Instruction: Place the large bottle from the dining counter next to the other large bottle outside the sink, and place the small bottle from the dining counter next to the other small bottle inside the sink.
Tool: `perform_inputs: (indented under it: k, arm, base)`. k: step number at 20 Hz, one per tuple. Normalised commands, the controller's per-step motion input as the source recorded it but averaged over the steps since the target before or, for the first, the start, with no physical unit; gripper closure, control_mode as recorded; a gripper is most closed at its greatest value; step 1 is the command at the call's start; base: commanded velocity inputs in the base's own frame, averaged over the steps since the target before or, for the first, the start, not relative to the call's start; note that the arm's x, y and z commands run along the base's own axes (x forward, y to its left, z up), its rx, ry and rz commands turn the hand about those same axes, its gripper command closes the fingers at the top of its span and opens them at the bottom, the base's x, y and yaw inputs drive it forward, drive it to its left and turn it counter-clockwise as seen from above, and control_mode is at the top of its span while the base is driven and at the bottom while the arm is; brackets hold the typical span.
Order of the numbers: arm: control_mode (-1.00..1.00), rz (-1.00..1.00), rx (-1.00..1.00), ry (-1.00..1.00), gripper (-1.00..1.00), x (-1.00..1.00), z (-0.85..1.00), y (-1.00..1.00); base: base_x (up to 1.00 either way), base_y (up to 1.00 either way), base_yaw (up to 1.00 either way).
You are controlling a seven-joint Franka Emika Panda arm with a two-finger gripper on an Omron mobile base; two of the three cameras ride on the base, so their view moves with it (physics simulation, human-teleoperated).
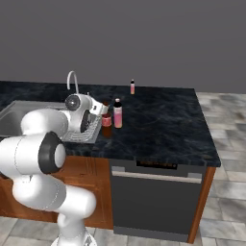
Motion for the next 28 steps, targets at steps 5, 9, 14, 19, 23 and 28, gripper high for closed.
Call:
perform_inputs:
  k: [5,9,14,19,23,28]
  arm:
    - [-1.0,0.0,0.17,0.08,-1.0,-0.02,0.24,-0.16]
    - [-1.0,0.0,0.0,0.08,-1.0,-0.21,0.01,-0.01]
    - [-1.0,0.04,-0.08,0.07,-1.0,-0.37,0.0,0.0]
    - [-1.0,0.07,-0.11,0.01,-1.0,-0.48,0.13,0.0]
    - [-1.0,0.09,-0.04,0.04,-1.0,-0.39,0.12,0.0]
    - [-1.0,0.11,-0.03,0.05,-1.0,-0.4,0.01,0.0]
  base:
    - [0.0,0.0,0.0]
    - [0.0,0.0,0.0]
    - [0.0,0.0,0.0]
    - [0.0,0.0,0.0]
    - [0.0,0.0,0.0]
    - [0.0,0.0,0.0]
